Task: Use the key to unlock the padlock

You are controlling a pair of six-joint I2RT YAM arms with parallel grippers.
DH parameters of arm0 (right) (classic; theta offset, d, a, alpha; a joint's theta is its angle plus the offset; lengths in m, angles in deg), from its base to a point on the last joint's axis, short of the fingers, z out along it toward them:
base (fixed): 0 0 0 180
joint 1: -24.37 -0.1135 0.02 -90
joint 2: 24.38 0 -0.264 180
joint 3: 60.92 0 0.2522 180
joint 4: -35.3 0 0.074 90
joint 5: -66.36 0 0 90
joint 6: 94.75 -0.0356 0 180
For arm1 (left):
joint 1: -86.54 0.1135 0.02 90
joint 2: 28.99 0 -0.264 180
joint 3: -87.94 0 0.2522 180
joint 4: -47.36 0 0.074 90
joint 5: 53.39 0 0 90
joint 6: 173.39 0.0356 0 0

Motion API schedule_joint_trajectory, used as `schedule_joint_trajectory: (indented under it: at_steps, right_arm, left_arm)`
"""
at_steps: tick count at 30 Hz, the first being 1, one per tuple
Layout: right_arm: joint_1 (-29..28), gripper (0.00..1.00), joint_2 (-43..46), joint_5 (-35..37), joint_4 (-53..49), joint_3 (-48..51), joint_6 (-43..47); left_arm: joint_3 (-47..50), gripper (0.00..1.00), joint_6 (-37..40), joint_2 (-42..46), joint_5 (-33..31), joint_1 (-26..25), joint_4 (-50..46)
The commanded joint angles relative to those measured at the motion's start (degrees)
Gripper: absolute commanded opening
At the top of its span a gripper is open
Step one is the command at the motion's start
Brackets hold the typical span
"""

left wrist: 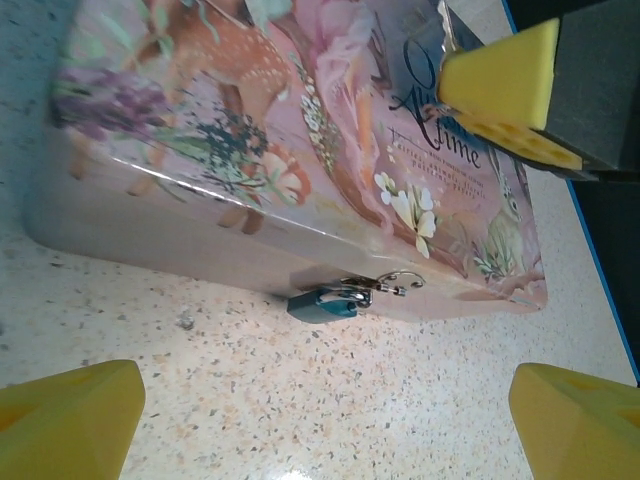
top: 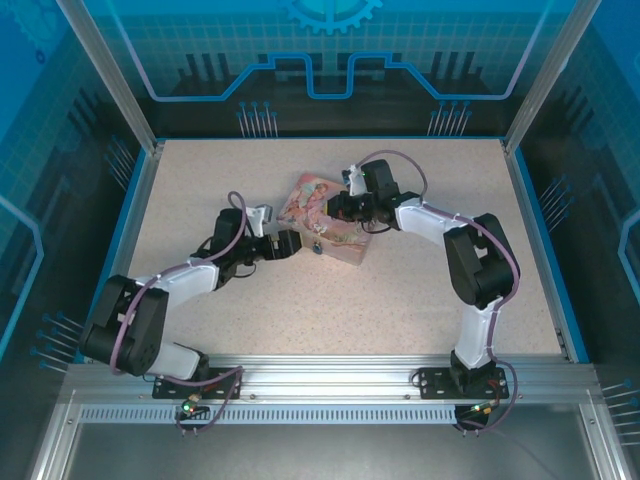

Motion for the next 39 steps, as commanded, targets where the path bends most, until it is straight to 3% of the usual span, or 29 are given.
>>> schedule_joint_trajectory:
  at_steps: [1,16,23,39]
  right_arm:
    - [1.9,0.00,-1.0,1.1,-2.3,0.7,1.0]
    - [3.6,0.00,3.1,-1.8,-1.6,1.9,3.0]
    - [5.6,0.00,0.3,0.2,-5.8,-5.5,6.8]
    - [7.3,0.00,-17.0,4.0,-16.0,-29.2,11.4]
  left_arm:
    - [1.0,0.95,-1.7,-1.8,1.2,-1.4,4.8]
    - [0.0,0.95,-3.7,-9.9,-0.3,-5.4,15.2]
    - [-0.2,0.95,-3.8,-11.3,-1.6,-5.5,16.0]
    - [0.6,0.96,-3.0,-11.3,-1.6,-5.4,14.7]
